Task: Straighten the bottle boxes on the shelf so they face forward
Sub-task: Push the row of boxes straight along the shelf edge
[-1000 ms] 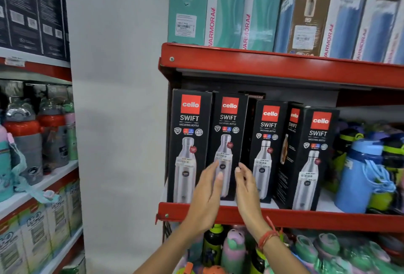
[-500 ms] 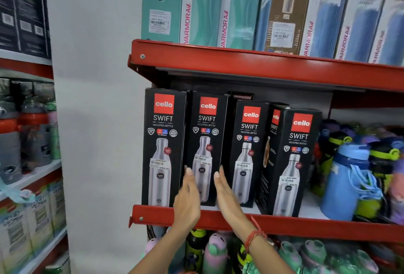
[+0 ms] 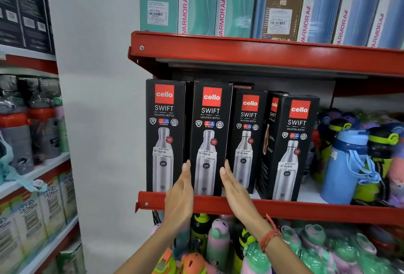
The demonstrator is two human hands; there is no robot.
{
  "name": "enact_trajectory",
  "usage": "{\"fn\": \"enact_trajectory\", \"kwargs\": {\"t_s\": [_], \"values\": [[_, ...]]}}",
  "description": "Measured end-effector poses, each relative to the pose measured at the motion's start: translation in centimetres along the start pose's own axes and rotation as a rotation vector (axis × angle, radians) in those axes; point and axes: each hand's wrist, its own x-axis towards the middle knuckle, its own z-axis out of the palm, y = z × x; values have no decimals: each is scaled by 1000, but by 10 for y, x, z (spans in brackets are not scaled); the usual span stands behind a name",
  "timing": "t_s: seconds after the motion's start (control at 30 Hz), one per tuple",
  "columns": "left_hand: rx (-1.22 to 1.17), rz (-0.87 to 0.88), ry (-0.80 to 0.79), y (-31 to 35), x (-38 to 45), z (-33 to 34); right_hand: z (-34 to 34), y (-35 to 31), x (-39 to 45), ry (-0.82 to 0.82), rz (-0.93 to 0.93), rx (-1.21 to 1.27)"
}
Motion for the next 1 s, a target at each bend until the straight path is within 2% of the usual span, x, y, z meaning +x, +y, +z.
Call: {"fn": "enact_trajectory", "kwargs": {"t_s": [0.07, 0.13, 0.2, 0.3, 0.37, 0.47, 0.57, 0.83, 0.9, 1.0], "values": [[75, 114, 106, -4, -1, 6, -5, 2, 1, 63, -22, 39], [92, 312, 230, -4, -1, 17, -15, 4, 4, 219, -43, 75], [19, 409, 157, 3, 2, 36, -27, 9, 10, 361, -42, 71], [-80, 309, -192, 17, 2, 68, -43, 21, 16, 369, 18, 68], [-129, 204, -281, 21, 7, 90, -49, 26, 18, 284, 71, 92], [-177, 51, -272, 22, 20, 110, -53, 28, 23, 179, 134, 130], [-210, -100, -261, 18, 32, 110, -52, 30, 27, 168, 125, 145], [-158, 14, -249, 15, 22, 95, -58, 24, 16, 143, 51, 37], [-120, 3, -319, 24, -11, 103, -76, 37, -15, 143, 100, 31], [-108, 44, -327, 24, -18, 101, -79, 44, -18, 124, 65, -19]]}}
